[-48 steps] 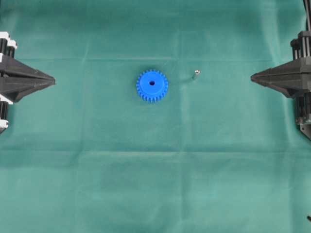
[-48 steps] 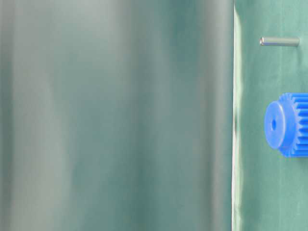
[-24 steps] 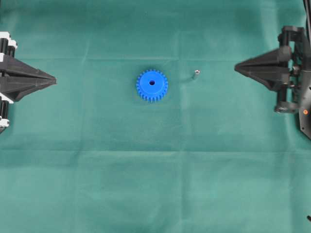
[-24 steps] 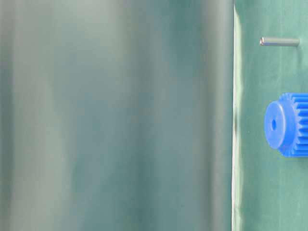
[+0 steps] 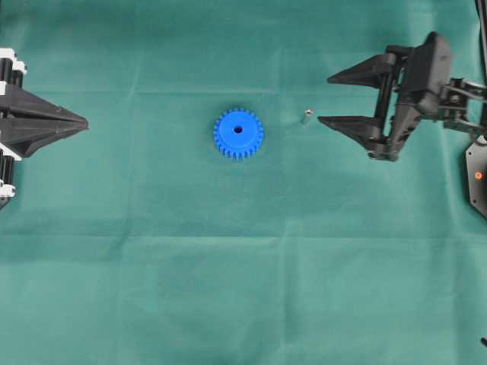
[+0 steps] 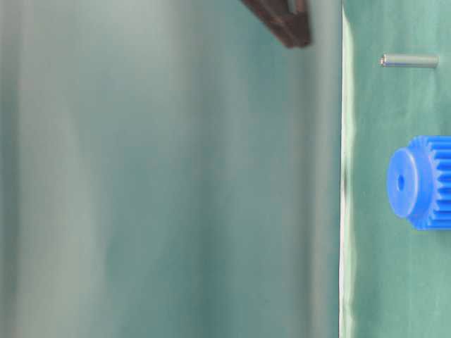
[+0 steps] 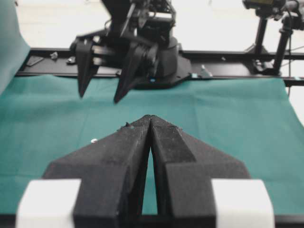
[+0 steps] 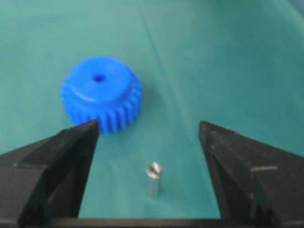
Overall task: Insert the shaft placed at a random location into the center hole of the medium gear at another random location.
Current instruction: 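Move the open right gripper left over the silver shaft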
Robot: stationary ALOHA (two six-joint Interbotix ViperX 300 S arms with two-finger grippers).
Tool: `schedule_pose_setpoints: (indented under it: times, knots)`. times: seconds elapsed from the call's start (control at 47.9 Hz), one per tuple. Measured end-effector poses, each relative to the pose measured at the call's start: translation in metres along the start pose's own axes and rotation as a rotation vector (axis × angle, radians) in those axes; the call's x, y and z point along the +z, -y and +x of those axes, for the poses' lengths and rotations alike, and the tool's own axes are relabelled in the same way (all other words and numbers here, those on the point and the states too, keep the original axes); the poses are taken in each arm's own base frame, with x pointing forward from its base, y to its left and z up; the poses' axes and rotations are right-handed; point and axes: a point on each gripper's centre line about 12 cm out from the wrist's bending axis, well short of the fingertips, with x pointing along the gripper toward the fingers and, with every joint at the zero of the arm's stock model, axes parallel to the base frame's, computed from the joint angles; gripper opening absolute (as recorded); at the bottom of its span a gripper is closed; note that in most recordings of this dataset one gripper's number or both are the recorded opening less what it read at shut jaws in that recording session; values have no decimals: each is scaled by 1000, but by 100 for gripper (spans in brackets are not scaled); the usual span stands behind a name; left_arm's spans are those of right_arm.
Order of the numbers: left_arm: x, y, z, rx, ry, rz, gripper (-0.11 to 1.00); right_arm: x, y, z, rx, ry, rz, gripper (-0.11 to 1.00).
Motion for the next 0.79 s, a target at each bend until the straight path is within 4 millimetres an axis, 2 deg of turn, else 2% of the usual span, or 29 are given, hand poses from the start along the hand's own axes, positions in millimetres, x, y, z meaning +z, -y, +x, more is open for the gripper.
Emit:
schedule_pose_setpoints:
  times: [0.292,0.626,0.793]
  knots:
    - [0,-3,0,14,0,0,0,-28,3,21,-11,-66,5,87]
    - [-1,-5,0,23,-12,-3,0,-49,4,37,-18,-97,14,86]
    - [-1,-5,0,23,-12,-3,0,-51,4,42,-18,-103,14,82]
